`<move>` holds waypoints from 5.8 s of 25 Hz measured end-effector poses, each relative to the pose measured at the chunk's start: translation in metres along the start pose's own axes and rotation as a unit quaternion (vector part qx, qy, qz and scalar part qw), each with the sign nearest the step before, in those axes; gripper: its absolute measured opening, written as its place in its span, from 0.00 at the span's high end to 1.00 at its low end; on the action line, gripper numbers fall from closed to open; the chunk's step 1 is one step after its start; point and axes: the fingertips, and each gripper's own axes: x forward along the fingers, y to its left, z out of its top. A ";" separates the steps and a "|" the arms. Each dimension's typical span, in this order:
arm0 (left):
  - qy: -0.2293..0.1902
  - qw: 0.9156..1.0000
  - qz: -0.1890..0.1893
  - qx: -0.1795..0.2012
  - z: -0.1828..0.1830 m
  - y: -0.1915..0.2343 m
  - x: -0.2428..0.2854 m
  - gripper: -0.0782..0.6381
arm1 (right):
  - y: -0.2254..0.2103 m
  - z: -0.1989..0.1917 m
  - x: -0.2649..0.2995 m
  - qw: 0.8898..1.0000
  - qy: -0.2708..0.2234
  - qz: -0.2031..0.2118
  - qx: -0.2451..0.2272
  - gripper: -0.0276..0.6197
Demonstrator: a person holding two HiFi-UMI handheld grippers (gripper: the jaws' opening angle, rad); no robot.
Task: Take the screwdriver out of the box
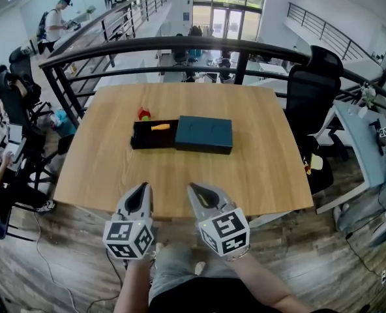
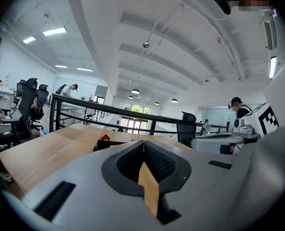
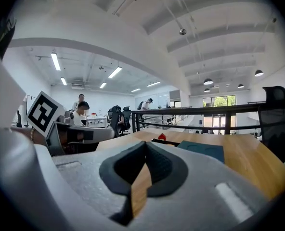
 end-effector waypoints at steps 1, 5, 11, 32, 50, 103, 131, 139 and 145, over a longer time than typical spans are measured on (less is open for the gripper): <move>0.000 1.000 0.001 -0.001 0.000 -0.001 0.004 0.86 | -0.003 -0.003 0.001 1.000 0.004 0.002 0.002 0.96; 0.004 1.000 -0.002 -0.002 -0.001 0.007 0.026 0.86 | -0.018 -0.007 0.016 1.000 0.011 -0.002 0.004 0.96; 0.024 0.999 -0.022 0.010 0.001 0.049 0.070 0.86 | -0.038 -0.004 0.070 0.999 0.005 -0.026 0.026 0.96; 0.110 0.979 -0.164 0.050 0.012 0.164 0.195 0.86 | -0.077 -0.019 0.232 0.985 0.062 -0.132 0.095 0.96; 0.161 0.952 -0.185 0.186 -0.002 0.155 0.230 0.86 | -0.086 -0.029 0.235 0.983 0.086 -0.120 0.111 0.96; 0.425 0.785 -0.193 0.408 -0.131 0.168 0.365 0.70 | -0.153 -0.024 0.266 0.985 0.045 -0.096 0.137 0.96; 0.433 0.754 -0.240 0.431 -0.131 0.161 0.348 0.67 | -0.146 -0.026 0.268 0.984 0.056 -0.085 0.144 0.96; 0.445 0.746 -0.249 0.429 -0.143 0.159 0.351 0.66 | -0.148 -0.029 0.267 0.984 0.057 -0.087 0.145 0.96; 0.448 0.738 -0.254 0.437 -0.143 0.160 0.352 0.66 | -0.149 -0.030 0.268 0.983 0.058 -0.090 0.147 0.96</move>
